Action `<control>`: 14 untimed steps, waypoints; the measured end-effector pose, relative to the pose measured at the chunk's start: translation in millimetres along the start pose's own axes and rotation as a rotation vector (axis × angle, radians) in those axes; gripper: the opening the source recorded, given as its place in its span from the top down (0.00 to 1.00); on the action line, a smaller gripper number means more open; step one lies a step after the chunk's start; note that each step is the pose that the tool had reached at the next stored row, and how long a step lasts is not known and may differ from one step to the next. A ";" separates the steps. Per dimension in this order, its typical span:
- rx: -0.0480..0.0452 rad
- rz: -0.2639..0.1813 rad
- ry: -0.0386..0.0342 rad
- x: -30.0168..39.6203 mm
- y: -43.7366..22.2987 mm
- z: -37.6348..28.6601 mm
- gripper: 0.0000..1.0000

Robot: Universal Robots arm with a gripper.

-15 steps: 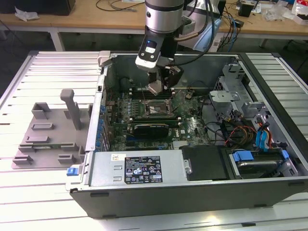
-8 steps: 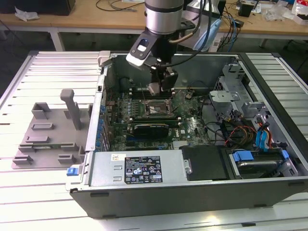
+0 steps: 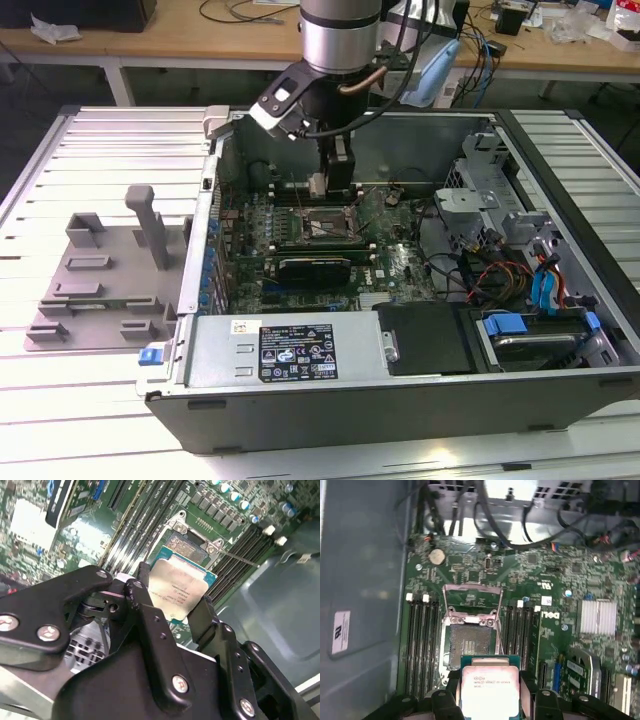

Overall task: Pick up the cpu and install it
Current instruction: 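Place the cpu into insertion slot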

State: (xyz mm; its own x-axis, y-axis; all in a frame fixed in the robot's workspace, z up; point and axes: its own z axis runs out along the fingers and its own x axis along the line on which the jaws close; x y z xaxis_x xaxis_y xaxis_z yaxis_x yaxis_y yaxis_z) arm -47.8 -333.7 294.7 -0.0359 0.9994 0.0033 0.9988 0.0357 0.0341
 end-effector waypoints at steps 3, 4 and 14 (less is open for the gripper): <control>-0.0001 0.005 -0.0002 0.0 0.0 0.1 0.45; -0.0004 0.004 0.0003 0.1 0.0 0.7 0.45; 0.0000 -0.059 0.0005 -0.1 -0.6 18.6 0.45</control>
State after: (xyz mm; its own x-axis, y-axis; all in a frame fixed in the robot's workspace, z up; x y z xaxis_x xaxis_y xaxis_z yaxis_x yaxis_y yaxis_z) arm -47.8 -333.7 276.1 -0.0943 0.9955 0.0018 0.9950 0.0942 0.0343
